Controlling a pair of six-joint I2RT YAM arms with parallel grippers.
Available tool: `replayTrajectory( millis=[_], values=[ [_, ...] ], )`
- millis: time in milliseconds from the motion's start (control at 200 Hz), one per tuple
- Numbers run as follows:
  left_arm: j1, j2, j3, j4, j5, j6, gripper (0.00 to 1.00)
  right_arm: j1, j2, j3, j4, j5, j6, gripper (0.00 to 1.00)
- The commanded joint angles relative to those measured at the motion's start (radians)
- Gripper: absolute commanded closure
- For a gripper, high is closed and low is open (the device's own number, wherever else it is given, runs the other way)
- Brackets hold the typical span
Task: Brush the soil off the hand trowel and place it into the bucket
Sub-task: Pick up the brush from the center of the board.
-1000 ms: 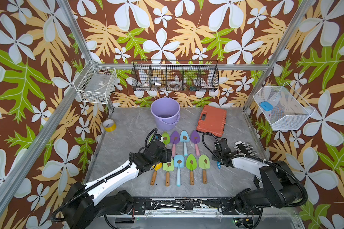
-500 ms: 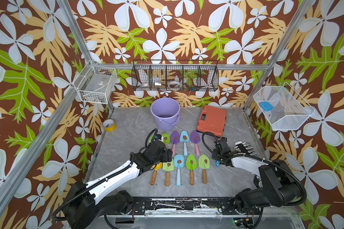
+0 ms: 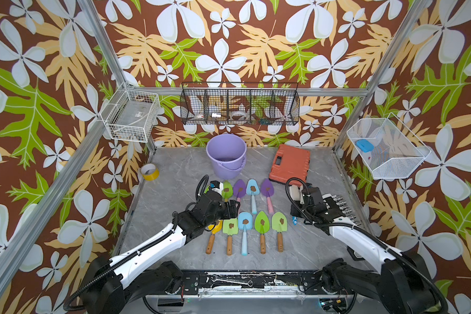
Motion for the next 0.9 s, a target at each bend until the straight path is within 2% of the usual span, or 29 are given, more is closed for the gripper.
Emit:
replayTrajectory(
  millis=[0, 55, 150, 230, 555, 756, 896],
  values=[
    [0.015, -0.016, -0.027, 0.205, 0.205, -0.062, 0.15, 0.008, -0.053, 0.005, 0.09, -0.289, 0.032, 1.0],
    [0.016, -0.006, -0.032, 0.275, 0.25, -0.099, 0.15, 0.034, -0.06, 0.036, 0.071, -0.313, 0.037, 1.0],
    [0.015, 0.035, -0.018, 0.357, 0.314, -0.141, 0.13, 0.116, -0.045, 0.109, 0.008, -0.263, 0.018, 1.0],
    [0.013, 0.058, 0.016, 0.363, 0.315, -0.141, 0.12, 0.203, -0.018, 0.167, -0.031, -0.184, 0.009, 1.0],
    [-0.014, 0.127, 0.082, 0.388, 0.322, -0.156, 0.08, 0.413, 0.108, 0.262, 0.025, -0.081, 0.039, 1.0],
    [-0.013, 0.18, 0.081, 0.336, 0.295, -0.165, 0.09, 0.48, 0.155, 0.303, 0.038, -0.045, 0.038, 1.0],
    [-0.014, 0.171, 0.063, 0.336, 0.28, -0.178, 0.1, 0.483, 0.148, 0.306, 0.029, -0.017, 0.043, 1.0]
  ],
)
